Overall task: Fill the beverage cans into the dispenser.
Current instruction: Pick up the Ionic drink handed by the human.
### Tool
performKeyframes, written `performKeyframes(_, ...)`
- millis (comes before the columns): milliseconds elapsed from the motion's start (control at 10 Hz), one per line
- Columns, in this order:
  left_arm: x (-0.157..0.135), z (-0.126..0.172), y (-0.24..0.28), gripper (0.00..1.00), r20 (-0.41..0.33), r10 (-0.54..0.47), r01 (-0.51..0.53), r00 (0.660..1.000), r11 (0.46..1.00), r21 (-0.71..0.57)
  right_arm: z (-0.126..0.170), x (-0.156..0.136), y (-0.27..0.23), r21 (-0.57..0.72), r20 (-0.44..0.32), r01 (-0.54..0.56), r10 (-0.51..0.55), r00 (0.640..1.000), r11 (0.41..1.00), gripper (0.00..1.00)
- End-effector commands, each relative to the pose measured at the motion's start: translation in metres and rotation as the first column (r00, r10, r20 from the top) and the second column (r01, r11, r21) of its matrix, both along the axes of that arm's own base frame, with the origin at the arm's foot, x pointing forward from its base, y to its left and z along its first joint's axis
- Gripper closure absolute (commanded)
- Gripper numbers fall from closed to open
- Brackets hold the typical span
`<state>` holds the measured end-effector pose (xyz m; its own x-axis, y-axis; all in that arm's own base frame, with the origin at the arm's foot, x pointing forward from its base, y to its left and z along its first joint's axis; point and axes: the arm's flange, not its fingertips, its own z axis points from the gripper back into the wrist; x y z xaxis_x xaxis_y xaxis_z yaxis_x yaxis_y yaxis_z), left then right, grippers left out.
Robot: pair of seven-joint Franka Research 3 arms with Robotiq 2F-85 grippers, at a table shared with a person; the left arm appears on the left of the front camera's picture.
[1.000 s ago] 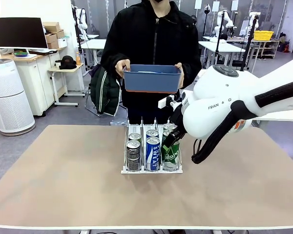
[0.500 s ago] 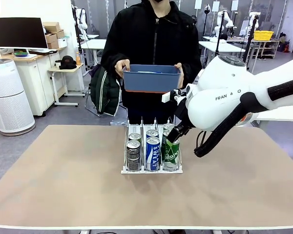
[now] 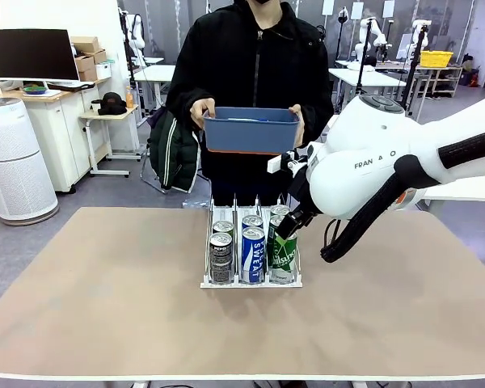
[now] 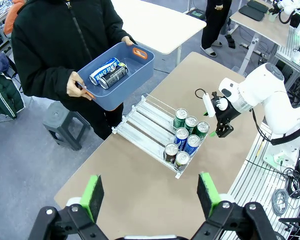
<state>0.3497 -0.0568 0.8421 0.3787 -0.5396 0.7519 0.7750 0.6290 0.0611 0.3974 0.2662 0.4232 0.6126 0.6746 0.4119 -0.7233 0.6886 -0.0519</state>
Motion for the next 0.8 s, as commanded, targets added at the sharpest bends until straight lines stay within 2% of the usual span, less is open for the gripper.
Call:
performKeyframes(0,0.0,0.001,0.0,0.0,-0.004,0.002,-0.002,1.0,1.0,-0.023,-0.001,0.001,0.002,0.004,0.011,-0.004,0.004,1.0,1.0,0.0)
performKeyframes(300,0.0,0.001,0.0,0.0,-0.004,0.002,-0.002,1.0,1.0,-0.023,0.0,0.0,0.0,0.0,0.0,0.0,0.0,1.0,1.0,0.0)
performKeyframes(400,0.0,0.001,0.0,0.0,-0.004,0.002,-0.002,1.0,1.0,-0.023,0.011,0.007,-0.003,0.043,-0.026,-0.018,0.019,0.999,0.999,0.0)
performKeyframes(500,0.0,0.001,0.0,0.0,-0.004,0.002,-0.002,1.0,1.0,-0.023,0.024,0.015,-0.003,0.102,-0.017,0.008,-0.006,1.0,0.995,0.0)
performKeyframes(700,0.0,0.001,0.0,0.0,-0.004,0.002,-0.002,1.0,1.0,-0.023,0.056,0.05,-0.015,0.204,-0.02,0.022,-0.019,1.0,0.979,0.0)
